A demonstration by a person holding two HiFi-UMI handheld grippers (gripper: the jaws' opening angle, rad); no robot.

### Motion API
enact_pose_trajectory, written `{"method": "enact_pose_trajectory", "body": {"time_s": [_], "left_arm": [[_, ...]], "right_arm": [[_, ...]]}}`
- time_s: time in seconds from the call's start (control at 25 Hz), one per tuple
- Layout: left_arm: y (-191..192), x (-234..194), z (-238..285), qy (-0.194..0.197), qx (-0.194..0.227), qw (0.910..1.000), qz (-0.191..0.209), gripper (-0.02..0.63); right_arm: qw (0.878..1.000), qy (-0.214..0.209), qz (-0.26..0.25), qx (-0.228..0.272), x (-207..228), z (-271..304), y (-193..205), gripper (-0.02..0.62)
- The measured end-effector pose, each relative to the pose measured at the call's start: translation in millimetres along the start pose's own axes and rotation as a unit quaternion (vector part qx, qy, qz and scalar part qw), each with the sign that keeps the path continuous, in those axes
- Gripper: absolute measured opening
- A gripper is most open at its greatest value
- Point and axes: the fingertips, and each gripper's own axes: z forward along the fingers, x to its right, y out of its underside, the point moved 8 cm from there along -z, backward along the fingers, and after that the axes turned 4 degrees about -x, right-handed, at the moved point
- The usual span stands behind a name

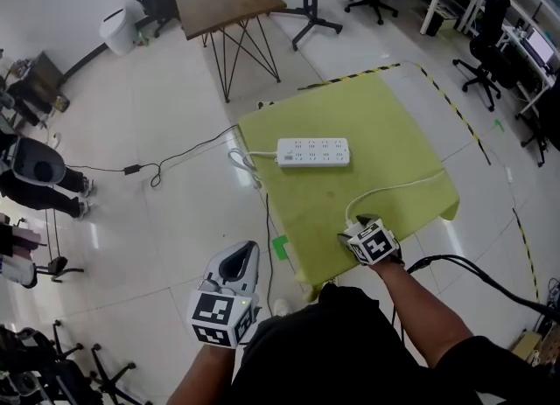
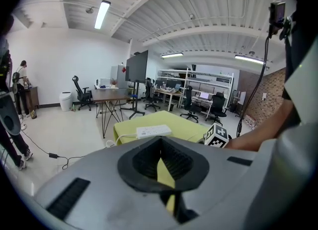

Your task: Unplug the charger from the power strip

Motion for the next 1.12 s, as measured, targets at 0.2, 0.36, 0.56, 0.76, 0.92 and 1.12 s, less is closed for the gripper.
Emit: {"method": "enact_pose_trajectory", "body": {"time_s": [0.2,0.36,0.56,0.76,0.92,1.12], "left_arm": [[7,-12,-18,0.005,0.011,0.9999,-0.012,0.006],[7,-13,-31,0.027,0.02,0.9994,0.0,0.006],[6,-8,-40,0.08,0.016,0.9962,0.031,0.006],[5,16,-36,0.131,0.016,0.99,0.051,0.006],[0,47,-48,0.166,0.045,0.9846,0.031,0.006],[6,81,-67,0.163,0.065,0.9832,0.049,0.006]], "right_arm": [[0.998,0.024,0.039,0.032,2,-15,-2,0.324],[0.992,0.051,0.063,0.094,-21,-57,-9,0.309],[0.956,0.022,0.157,0.246,-83,-140,-9,0.081],[0.898,-0.121,0.243,0.346,-156,-203,14,0.002],[0.893,-0.139,0.202,0.378,-200,-247,33,0.002],[0.917,-0.072,0.114,0.375,-226,-289,57,0.002]]}}
